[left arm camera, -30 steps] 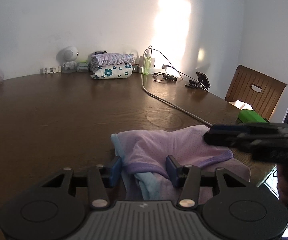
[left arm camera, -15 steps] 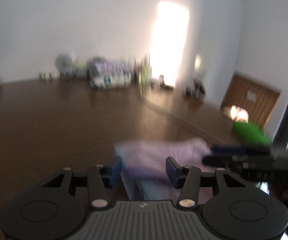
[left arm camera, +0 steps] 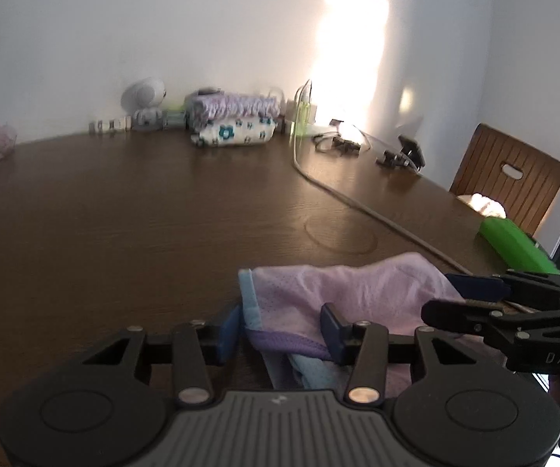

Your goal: Fold clothes

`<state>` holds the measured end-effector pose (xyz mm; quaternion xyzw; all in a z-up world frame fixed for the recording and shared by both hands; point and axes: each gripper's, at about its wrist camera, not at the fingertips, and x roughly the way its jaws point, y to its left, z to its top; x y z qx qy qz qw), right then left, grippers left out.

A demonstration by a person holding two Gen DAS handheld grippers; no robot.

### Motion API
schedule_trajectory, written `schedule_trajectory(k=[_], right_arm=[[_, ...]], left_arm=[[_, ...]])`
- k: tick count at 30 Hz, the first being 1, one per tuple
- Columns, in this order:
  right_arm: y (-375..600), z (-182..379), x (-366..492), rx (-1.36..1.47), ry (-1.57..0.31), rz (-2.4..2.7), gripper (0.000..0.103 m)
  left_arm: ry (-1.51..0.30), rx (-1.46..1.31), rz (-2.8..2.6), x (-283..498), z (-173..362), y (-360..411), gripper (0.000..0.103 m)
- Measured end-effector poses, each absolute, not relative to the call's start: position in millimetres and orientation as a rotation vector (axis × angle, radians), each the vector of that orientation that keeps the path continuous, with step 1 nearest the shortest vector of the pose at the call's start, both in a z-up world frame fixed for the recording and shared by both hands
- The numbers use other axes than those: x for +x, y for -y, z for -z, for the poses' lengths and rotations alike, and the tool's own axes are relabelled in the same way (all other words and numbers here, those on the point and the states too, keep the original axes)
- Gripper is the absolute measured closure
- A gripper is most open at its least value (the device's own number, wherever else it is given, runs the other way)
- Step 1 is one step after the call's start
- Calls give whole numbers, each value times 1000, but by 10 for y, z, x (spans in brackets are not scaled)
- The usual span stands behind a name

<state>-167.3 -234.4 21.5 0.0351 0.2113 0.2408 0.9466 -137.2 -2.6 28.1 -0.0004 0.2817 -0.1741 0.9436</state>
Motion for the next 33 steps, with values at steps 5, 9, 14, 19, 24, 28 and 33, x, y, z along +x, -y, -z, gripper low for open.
schedule_trajectory(k=[5, 9, 14, 19, 24, 28, 33], right_arm=[[2362, -235, -1747, 54, -402, -501, 45], [2347, -238, -1760, 57, -400, -508, 45], [2281, -240, -1793, 35, -393, -520, 45], [2230, -206, -1787, 27, -407, -530, 45], [2233, -156, -1780, 16, -418, -541, 45], [2247, -125, -1767, 26, -420, -544, 44], [2281, -96, -1734, 50, -432, -538, 39]], left_arm=[[-488, 49, 527, -1647, -432, -215, 53], [-563, -78, 610, -1704, -384, -404, 47], [-625, -188, 653, -1787, -304, -505, 47], [-629, -174, 643, -1741, -242, -407, 54], [-628, -192, 639, -1677, -187, -413, 82], [-614, -148, 679, -1704, -182, -394, 89], [-621, -34, 699, -1703, -229, -382, 92]])
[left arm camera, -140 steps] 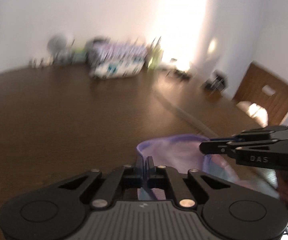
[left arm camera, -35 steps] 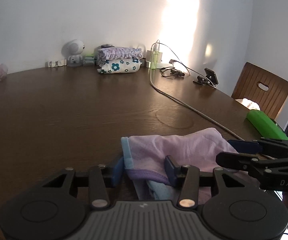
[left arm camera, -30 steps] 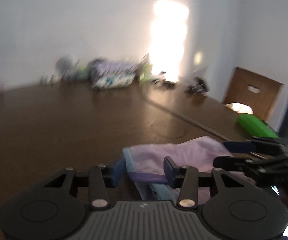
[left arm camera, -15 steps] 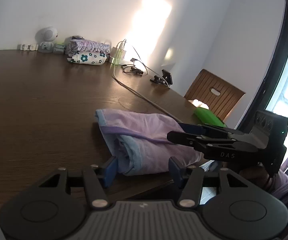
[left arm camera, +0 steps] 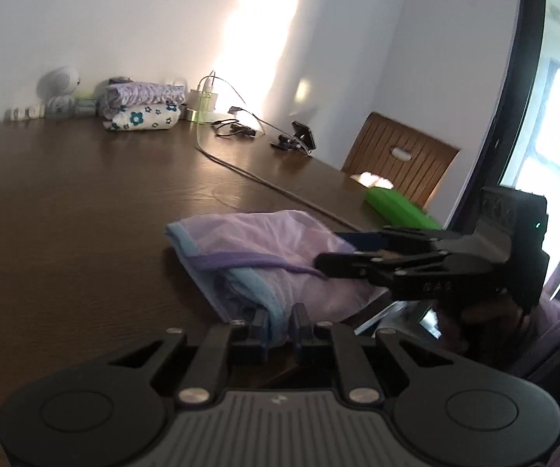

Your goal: Fold clothes

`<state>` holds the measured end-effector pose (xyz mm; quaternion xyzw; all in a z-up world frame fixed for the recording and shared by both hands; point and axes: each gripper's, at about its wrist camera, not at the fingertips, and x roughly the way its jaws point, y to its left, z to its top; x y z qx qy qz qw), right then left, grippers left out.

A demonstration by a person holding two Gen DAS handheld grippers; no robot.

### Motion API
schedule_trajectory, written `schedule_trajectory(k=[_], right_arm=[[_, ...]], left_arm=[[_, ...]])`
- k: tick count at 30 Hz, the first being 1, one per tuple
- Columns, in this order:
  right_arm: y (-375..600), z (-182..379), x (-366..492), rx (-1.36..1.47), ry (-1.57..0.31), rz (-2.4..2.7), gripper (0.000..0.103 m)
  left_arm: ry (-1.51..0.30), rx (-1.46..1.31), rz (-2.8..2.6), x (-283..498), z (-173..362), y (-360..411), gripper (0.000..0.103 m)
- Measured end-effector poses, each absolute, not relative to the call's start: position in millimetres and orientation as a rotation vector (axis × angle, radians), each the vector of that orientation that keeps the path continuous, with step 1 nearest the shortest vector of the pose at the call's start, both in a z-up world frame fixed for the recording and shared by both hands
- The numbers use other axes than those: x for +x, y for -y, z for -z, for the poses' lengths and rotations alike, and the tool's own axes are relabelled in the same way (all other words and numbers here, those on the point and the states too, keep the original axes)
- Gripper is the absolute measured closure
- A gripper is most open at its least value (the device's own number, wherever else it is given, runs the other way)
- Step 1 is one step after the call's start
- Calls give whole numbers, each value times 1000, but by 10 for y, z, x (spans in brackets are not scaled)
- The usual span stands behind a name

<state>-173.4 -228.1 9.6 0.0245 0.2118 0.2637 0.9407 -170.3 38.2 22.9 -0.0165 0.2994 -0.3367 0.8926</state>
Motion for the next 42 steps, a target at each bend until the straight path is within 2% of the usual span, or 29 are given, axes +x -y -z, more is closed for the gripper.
schedule_trajectory(k=[6, 9, 10, 11, 12, 13, 14, 20, 23, 26, 27, 32, 37, 40, 42], right_arm=[[2285, -71, -1739, 49, -423, -534, 40], [2283, -80, -1738, 47, -424, -536, 39], [2275, -88, -1738, 48, -425, -535, 39], [2275, -98, -1742, 47, -424, -533, 39], [2268, -118, -1753, 45, -419, -531, 39], [2274, -149, -1774, 41, -411, -527, 40], [2279, -181, -1795, 38, -403, -524, 39], [2493, -392, -1933, 96, -383, -517, 39], [2505, -388, -1936, 105, -416, -540, 39], [2418, -340, -1960, 49, -437, -560, 40], [2376, -318, -1975, 31, -444, -566, 40], [2205, -176, -1972, -78, -473, -528, 46], [2233, -147, -1735, -21, -485, -508, 52], [2235, -176, -1511, 5, -515, -486, 60], [2245, -202, -1357, 23, -541, -476, 63]], left_arm=[[-581, 15, 579, -1707, -332, -535, 92], [-581, -56, 515, -1679, -360, -625, 89], [-582, -94, 516, -1666, -374, -630, 85], [-590, -120, 525, -1648, -381, -610, 71], [-598, -140, 528, -1631, -382, -564, 50], [-608, -152, 527, -1616, -379, -517, 43], [-621, -148, 523, -1603, -370, -466, 40], [-643, -231, 500, -1585, -390, -556, 40], [-668, -308, 499, -1563, -360, -639, 45], [-708, -278, 522, -1571, -292, -529, 74], [-709, -256, 533, -1590, -279, -490, 78], [-709, -261, 508, -1589, -206, -415, 80], [-718, -242, 474, -1423, -227, -336, 82], [-709, -230, 460, -1269, -258, -278, 94], [-710, -228, 446, -1161, -273, -248, 96]])
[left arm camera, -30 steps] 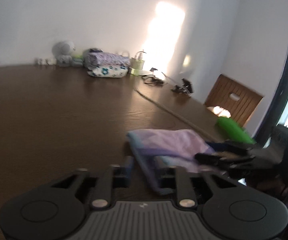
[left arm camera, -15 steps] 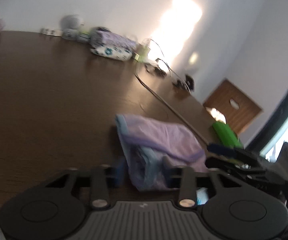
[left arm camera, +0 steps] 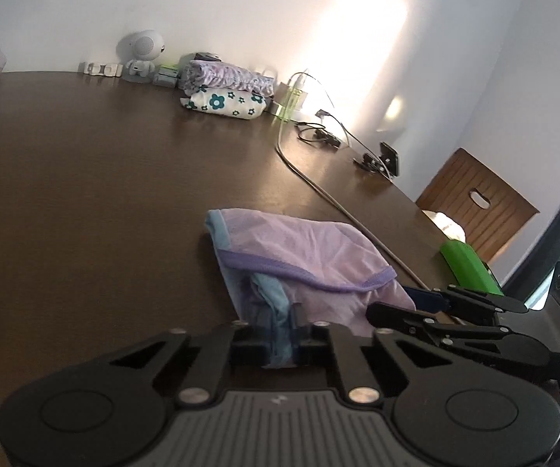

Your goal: Fold clothes

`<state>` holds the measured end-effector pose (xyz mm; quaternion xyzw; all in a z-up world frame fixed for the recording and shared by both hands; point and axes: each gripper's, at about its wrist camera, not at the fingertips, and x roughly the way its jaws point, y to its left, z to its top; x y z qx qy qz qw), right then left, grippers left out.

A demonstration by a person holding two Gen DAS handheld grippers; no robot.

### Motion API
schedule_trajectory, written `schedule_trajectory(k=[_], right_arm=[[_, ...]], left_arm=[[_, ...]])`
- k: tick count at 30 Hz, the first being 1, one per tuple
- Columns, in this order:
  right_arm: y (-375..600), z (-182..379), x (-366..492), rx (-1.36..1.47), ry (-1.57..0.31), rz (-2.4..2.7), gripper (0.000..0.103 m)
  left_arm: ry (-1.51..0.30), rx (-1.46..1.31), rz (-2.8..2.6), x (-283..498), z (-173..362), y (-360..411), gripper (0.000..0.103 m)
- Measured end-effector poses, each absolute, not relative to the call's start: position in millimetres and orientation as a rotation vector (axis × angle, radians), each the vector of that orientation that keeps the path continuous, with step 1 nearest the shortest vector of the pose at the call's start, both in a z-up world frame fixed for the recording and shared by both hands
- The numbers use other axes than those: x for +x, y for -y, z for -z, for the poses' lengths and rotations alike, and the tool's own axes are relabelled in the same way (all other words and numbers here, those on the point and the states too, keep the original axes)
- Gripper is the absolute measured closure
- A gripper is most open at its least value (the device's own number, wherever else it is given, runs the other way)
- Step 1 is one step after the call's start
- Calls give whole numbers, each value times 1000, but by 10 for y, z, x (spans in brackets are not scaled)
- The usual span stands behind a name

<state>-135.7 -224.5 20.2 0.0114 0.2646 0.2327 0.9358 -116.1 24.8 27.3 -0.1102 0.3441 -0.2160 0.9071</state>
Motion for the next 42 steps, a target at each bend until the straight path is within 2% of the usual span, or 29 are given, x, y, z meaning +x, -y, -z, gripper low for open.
schedule_trajectory(k=[3, 6, 7, 8, 9, 10, 12, 14, 17, 20, 24, 29, 31, 33, 34, 39, 42], right_arm=[[2287, -215, -1132, 69, -577, -462, 71], [2342, -239, -918, 119, -618, -442, 70], [2364, -264, -852, 141, -640, -429, 65], [2390, -301, -800, 164, -666, -419, 63], [2428, -341, -771, 185, -678, -416, 58], [2482, -414, -752, 212, -678, -425, 49], [2589, -517, -677, 271, -678, -417, 42], [2649, -536, -514, 314, -688, -369, 42], [2532, -445, -268, 274, -722, -323, 44], [2341, -369, -209, 231, -750, -348, 51], [2145, -350, -315, 112, -729, -353, 53], [2107, -325, -418, 69, -692, -390, 57], [2121, -318, -430, 71, -683, -406, 58], [2159, -317, -411, 98, -689, -424, 62], [2186, -318, -397, 119, -694, -434, 65], [2269, -290, -350, 178, -682, -452, 67], [2261, -273, -282, 190, -686, -418, 90]], left_arm=[[-717, -229, 437, -982, -281, -242, 97], [-739, -251, 428, -796, -291, -278, 97], [-758, -261, 430, -735, -302, -298, 95], [-778, -273, 432, -678, -318, -320, 89], [-798, -288, 434, -631, -351, -350, 78], [-815, -306, 433, -585, -399, -384, 71], [-823, -351, 418, -462, -551, -473, 41], [-808, -330, 375, -328, -681, -471, 35], [-804, -238, 270, -166, -679, -275, 35], [-852, -174, 233, -111, -552, -71, 42], [-903, -154, 278, -185, -416, 70, 40], [-853, -12, 222, -282, -339, 280, 40], [-849, -10, 230, -289, -333, 322, 53], [-852, -19, 257, -258, -337, 339, 72], [-858, -27, 270, -241, -339, 333, 75], [-848, -52, 296, -145, -329, 291, 84], [-835, -67, 314, -97, -325, 267, 87]])
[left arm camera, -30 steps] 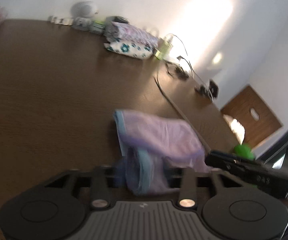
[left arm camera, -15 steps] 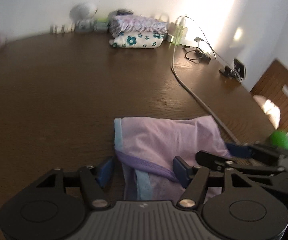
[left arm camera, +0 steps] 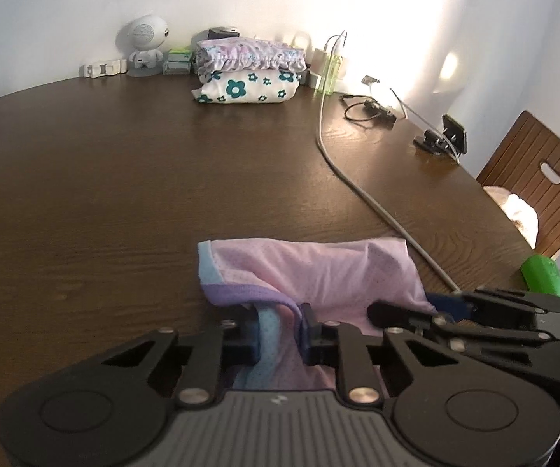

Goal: Fold clothes
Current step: 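Lift the folded bundle with both tools toward the clothes stack, then place the bundle on top of the folded clothes stack and open both tools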

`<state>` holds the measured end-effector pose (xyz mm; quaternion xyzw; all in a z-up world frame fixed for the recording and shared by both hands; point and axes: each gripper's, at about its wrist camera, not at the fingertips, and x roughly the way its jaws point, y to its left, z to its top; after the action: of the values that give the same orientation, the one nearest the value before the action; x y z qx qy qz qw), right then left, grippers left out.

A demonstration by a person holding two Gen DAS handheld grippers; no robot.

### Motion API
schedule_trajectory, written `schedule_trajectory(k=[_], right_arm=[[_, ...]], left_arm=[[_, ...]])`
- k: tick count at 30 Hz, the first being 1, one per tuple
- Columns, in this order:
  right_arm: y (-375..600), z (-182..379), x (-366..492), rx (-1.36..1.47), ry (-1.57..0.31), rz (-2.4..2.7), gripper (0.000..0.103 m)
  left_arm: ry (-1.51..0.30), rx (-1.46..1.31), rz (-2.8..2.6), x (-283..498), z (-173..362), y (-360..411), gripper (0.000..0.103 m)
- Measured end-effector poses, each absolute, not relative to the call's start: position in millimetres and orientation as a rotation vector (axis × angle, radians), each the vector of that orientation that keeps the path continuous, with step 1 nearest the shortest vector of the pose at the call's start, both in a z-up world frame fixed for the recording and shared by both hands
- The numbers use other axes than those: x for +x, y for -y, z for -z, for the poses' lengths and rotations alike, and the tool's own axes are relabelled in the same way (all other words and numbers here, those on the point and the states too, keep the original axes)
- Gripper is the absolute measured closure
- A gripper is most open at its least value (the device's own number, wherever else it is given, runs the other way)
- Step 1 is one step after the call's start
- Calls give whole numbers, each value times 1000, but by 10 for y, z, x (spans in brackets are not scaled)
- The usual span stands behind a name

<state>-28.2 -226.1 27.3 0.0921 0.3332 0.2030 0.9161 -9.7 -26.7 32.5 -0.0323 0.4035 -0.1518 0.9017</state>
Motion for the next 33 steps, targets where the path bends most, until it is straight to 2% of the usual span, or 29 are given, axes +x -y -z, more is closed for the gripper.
schedule_trajectory(k=[6, 18, 21, 28, 33], right_arm=[[2151, -312, -8, 171, -695, -361, 90], [2046, -346, 1261, 297, -747, -301, 96], [2038, -548, 1459, 322, -692, -304, 96], [2168, -1526, 1677, 269, -417, -310, 96], [2254, -1830, 2346, 249, -380, -304, 96]], left_arm=[[-817, -66, 342, 253, -330, 243, 89], [-804, -131, 377, 1417, -440, -50, 93], [-738, -139, 387, 1616, -693, -80, 94], [-505, -189, 442, 1936, -1540, -68, 94], [-474, -271, 442, 2448, -1669, 23, 94]])
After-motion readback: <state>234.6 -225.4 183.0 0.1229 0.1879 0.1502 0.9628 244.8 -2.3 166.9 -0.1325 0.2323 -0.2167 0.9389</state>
